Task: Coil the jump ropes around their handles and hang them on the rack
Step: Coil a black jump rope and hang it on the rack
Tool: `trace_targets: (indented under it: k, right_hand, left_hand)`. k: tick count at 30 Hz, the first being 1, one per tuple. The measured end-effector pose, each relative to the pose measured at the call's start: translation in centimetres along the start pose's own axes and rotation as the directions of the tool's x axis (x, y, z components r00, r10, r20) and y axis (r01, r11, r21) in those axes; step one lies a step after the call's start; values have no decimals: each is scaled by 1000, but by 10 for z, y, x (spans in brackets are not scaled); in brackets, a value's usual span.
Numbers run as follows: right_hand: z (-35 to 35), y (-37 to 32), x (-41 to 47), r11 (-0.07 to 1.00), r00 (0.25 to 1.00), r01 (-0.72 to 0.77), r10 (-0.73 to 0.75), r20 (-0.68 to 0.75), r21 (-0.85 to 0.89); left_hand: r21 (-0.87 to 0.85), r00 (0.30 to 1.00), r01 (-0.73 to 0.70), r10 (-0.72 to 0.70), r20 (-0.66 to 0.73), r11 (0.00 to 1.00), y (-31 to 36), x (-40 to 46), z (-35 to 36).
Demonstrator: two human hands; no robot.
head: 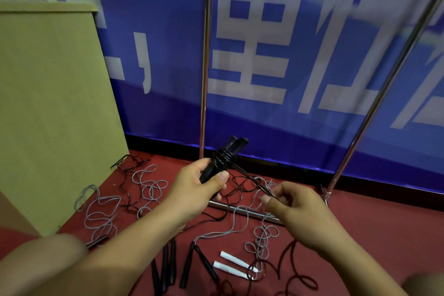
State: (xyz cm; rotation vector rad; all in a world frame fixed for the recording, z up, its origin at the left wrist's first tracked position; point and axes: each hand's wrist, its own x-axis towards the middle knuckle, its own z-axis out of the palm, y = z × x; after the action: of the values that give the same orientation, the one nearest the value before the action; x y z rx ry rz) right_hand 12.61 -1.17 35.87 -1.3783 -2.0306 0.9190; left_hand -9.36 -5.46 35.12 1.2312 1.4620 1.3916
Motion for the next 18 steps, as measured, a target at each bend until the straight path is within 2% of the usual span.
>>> trace_targets:
  k: [5,9,13,18]
  right_hand:
    - [-6,-4,-2,995,998,-55,54,-10,-79]
    - [-7,-5,-1,991,999,-22,15,-50,-129]
    - [-11,-5,-3,987,999,-37,33,-24,-159]
    - [-15,2,-4,997,1000,15,-16,-12,-73]
  left_hand:
    - [23,998,34,-33,-61,999,-5,9,-5]
    - [75,990,65,-55,-127,995,-8,14,-10]
    - [213,990,42,-11,-141,976,-14,17,-12]
    - [378,991,35,17,-133,925,-24,22,-17]
